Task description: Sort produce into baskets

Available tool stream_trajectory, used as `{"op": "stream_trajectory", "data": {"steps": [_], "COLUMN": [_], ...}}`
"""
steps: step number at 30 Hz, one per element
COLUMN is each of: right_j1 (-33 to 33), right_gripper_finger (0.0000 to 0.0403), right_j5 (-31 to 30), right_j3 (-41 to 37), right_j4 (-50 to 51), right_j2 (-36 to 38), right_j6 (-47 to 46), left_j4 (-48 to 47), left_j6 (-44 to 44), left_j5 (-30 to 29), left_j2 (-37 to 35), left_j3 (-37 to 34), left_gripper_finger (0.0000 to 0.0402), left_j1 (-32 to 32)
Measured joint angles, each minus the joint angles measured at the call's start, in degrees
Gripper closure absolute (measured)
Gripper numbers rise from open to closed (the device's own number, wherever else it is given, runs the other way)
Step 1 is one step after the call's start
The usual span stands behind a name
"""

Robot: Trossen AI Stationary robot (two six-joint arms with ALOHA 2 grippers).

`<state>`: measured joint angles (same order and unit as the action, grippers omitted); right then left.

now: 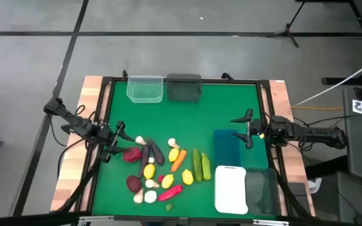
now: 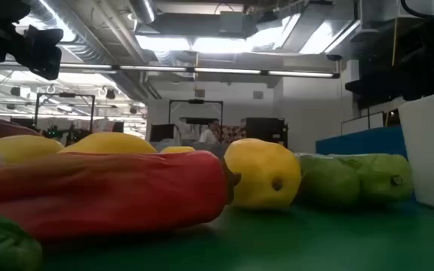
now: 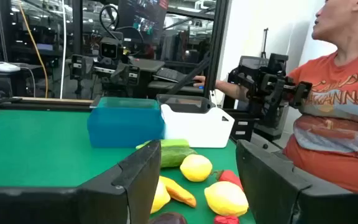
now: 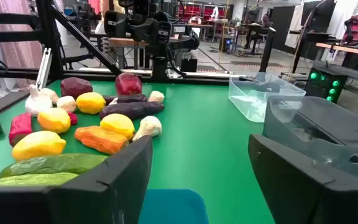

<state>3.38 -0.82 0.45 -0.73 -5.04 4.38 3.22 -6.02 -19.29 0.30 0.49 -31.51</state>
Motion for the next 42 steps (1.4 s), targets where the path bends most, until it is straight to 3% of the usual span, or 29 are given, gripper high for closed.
{"op": "stream_trajectory", "data": {"steps": [42], "right_j1": [0.02], "right_gripper_finger": [0.0136], "right_j5": [-0.05], "right_j3": [0.0], "right_j4": [-2.35], "right_j2": [-0.04], "right_j6": [-2.01], "left_j4": [1.42], "left_j6": [2.99], "left_j5": [-0.02], "left_j2": [0.0], "left_j3": [0.02], "left_gripper_finger": [0.0196], "left_j1": [0.0]}}
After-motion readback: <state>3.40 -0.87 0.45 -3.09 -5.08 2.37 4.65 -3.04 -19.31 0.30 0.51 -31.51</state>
